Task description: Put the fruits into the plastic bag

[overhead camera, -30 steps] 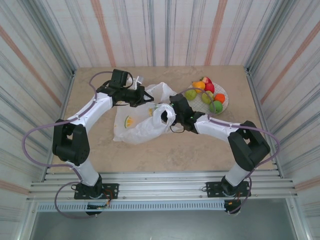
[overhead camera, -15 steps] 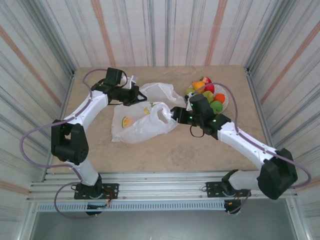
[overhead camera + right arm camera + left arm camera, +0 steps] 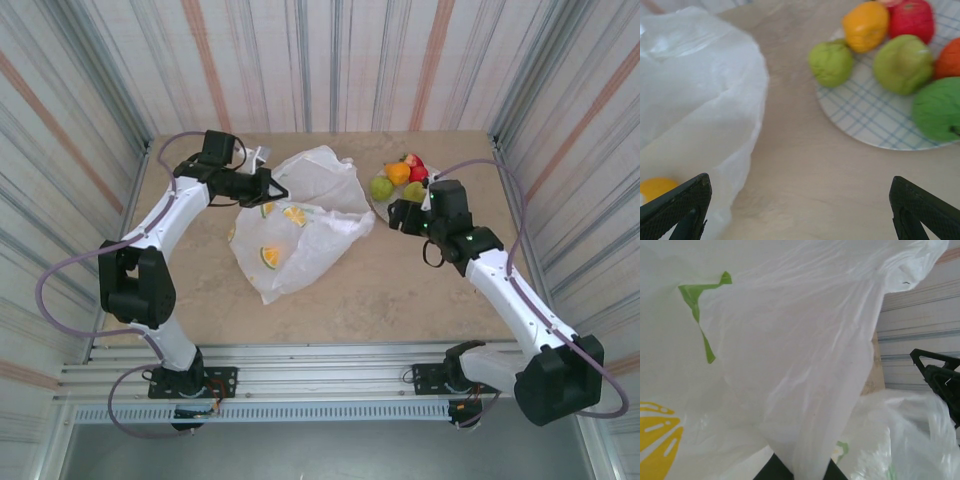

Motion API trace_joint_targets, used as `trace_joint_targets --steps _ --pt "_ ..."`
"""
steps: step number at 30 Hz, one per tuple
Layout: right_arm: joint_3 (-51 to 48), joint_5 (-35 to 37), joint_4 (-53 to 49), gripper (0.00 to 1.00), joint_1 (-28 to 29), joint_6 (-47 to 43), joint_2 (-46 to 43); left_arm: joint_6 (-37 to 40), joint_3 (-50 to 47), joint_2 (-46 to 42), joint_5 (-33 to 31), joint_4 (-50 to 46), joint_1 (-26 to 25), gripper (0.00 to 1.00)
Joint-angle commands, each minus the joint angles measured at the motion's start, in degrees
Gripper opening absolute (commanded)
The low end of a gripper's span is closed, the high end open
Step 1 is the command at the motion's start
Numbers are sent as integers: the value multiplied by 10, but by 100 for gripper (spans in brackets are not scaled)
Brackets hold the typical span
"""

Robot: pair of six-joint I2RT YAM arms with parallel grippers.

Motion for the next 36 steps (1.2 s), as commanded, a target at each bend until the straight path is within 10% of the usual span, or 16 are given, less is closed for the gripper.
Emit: trace_joint_targets --steps 1,13,26,36 --pt "-6 -85 26 92 2 -37 -5 16 15 9 10 -18 6 0" --pt "-40 -175 159 90 39 21 41 20 20 5 20 -21 9 0" --pt "-22 -223 223 94 49 -227 114 18 23 4 27 -20 8 0" --pt "-20 -233 202 40 130 -252 129 21 51 20 3 -41 8 0"
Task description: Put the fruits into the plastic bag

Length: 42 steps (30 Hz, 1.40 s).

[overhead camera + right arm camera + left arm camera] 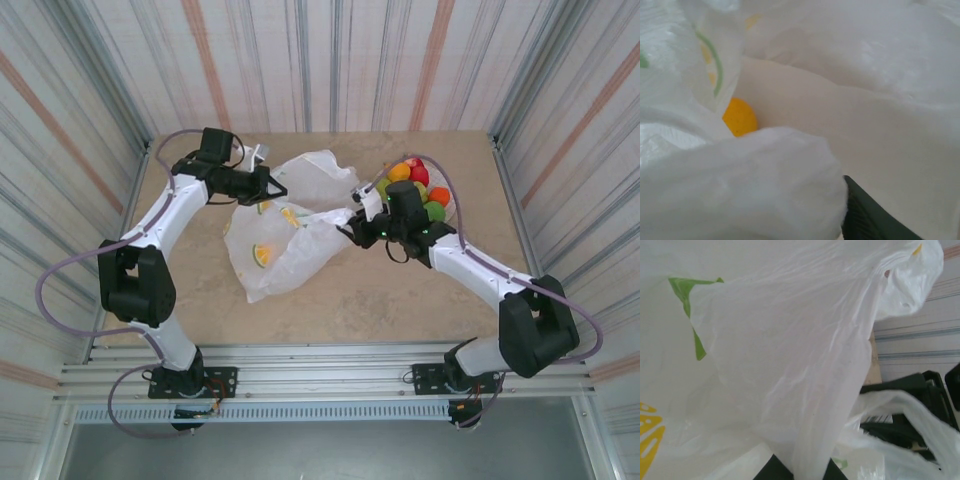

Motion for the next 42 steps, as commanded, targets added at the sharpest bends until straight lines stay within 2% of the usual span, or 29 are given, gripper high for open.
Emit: trace_joint_targets --steps 1,4,9,12,17,22,27,29,32,35,37,42 --pt "-20 -4 12 38 28 -3 -26 13 38 19 -13 -29 4 0" --pt "-35 14 33 34 76 13 -33 7 67 39 -27 -45 4 0" --pt "-39 19 101 36 143 64 -13 9 119 74 -49 -73 -3 0" --pt "-23 28 86 48 175 66 -3 26 144 95 -57 -98 -7 0" --pt "-44 51 36 78 177 71 -52 61 138 105 -50 -111 -8 0" --pt "-62 55 -47 89 166 74 -142 82 119 97 -40 -97 -8 0" --pt "-60 58 -114 93 129 83 -227 89 100 93 -17 -82 -8 0" --pt "-56 64 -122 95 93 98 -262 89 94 90 -16 -80 -8 0" --pt "-42 74 -125 97 17 139 -268 86 88 86 -18 -79 -8 0" --pt "-17 104 -129 98 -61 181 -226 83 84 79 -22 -78 -8 0" --pt "13 139 -139 97 -98 208 -164 82 83 76 -25 -78 -8 0" --pt "131 232 -194 92 -126 239 6 78 79 66 -27 -78 -8 0"
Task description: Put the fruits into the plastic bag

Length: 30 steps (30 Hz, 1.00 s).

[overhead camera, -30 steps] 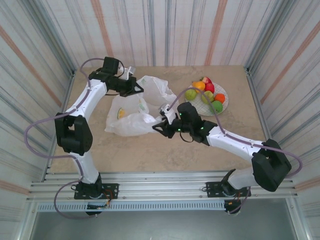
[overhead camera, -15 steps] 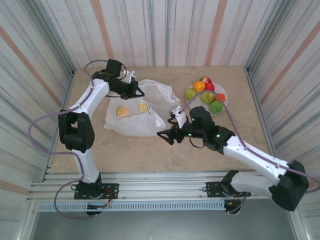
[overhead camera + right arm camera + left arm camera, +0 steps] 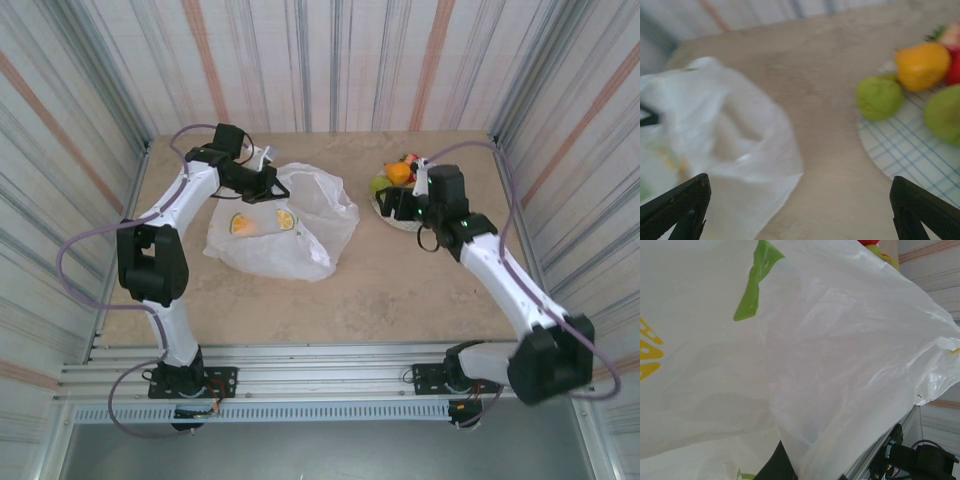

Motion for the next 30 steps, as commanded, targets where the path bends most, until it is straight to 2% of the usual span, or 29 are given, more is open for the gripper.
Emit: trace_joint_targets --steps 1,9,15,23,30 --pt "79 76 -60 91 -4 45 99 6 -6 -31 2 -1 -2 0" --pt "238 156 -113 90 14 63 301 1 -10 -36 4 3 -3 0" --pt "331 198 -146 93 16 63 405 -3 -13 -39 8 6 -2 0" --pt "423 197 -176 93 14 67 504 -3 -13 -41 10 7 -2 0" --pt "462 197 -186 90 10 71 549 -4 -13 -42 12 8 -2 0"
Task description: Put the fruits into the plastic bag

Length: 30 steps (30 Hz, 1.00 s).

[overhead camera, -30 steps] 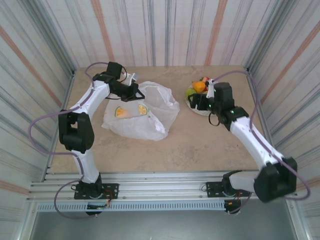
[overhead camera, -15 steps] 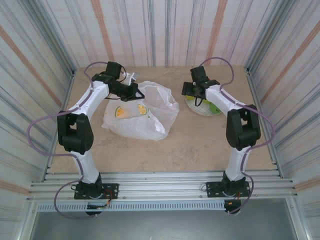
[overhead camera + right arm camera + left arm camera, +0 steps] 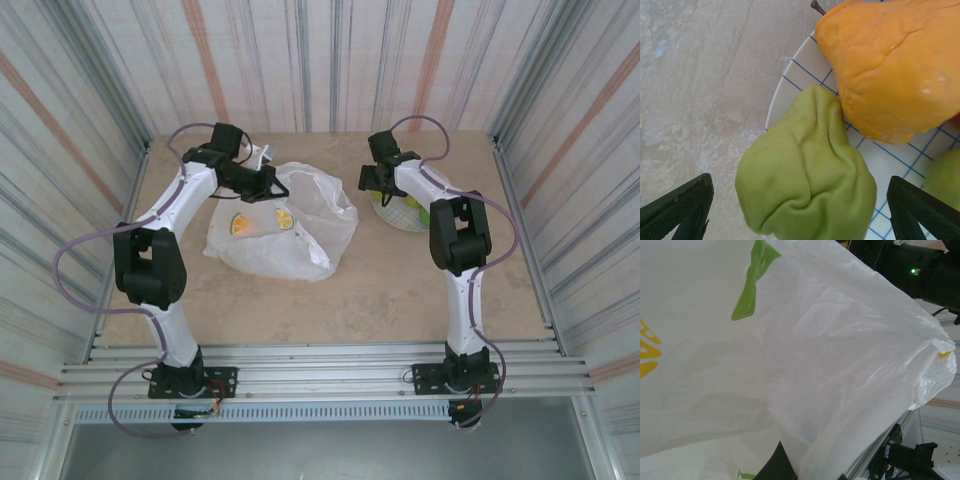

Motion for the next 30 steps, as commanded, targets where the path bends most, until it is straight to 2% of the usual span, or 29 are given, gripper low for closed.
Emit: trace_joint_targets --steps 1,11,17,20,26,30 --pt "29 11 -24 89 -4 19 20 -3 -5 -27 12 4 -3 0" --pt "36 4 -26 78 -8 21 29 -4 -6 -28 13 4 -2 0" --pt "34 2 -26 68 -11 16 11 -4 -6 -28 14 4 -2 0" --pt "28 -2 -27 67 -10 13 -6 -4 -5 -28 14 4 -3 0" --pt "-25 -31 -15 66 -10 13 -85 -6 -6 -30 16 5 -3 0" --pt "-115 -64 14 65 -10 16 -180 -7 -5 -35 16 6 -3 0"
